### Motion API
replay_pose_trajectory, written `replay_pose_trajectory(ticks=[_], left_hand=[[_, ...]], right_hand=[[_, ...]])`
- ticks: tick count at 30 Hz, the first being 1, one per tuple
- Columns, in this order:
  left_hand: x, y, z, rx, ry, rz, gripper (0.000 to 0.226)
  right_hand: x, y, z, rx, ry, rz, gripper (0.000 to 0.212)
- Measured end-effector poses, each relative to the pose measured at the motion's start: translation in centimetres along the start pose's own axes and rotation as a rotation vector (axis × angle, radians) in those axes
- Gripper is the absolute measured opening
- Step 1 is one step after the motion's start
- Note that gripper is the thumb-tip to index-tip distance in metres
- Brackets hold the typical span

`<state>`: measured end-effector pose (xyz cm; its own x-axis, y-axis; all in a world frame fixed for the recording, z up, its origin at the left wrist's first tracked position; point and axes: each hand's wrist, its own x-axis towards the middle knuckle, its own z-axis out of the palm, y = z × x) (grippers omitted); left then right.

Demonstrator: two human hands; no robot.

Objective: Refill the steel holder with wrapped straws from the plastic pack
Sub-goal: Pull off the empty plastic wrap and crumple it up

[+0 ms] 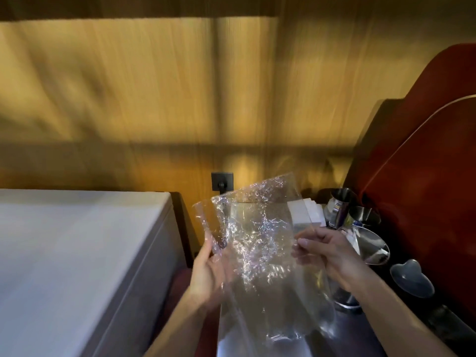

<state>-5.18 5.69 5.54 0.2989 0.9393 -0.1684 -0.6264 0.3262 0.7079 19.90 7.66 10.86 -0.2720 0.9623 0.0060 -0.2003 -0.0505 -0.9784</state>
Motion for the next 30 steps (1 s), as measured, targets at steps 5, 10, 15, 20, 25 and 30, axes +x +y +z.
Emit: replay_pose_trajectory(ticks=[5,10,15,20,25,30], left_hand=[[-0.2,-0.1,1.0,-0.065,-0.082,-0.061,0.092],[-0.5,-0.1,2.3,0.344,0.09,-0.044,0.039],[-0.1,-0.1,2.3,0.538,0.268,0.11,0.022],[0.3,0.6,1.5,0.783,0.213,0.267,0.026],[0.3,1.1,0.3,0.713,0.102,0.249,0.013],[0.6,1.3,-1.4,0.687,0.064,0.303,0.029]], right_hand=[[0.2,1.4,-0.4,0.004,0.177,0.05,0.011],[0.2,2.5,-0.9,-0.005,0.229,0.088,0.007],[0.0,2.7,-1.3,-0.093,0.159,0.183,0.018],[-0.1,3.0,-2.4,-0.212,0.047,0.26,0.012],[0.3,4.0,-4.0,-0.018,-0.001,0.295,0.022],[0.9,5.9,-3.9,0.053,0.149,0.216,0.032]])
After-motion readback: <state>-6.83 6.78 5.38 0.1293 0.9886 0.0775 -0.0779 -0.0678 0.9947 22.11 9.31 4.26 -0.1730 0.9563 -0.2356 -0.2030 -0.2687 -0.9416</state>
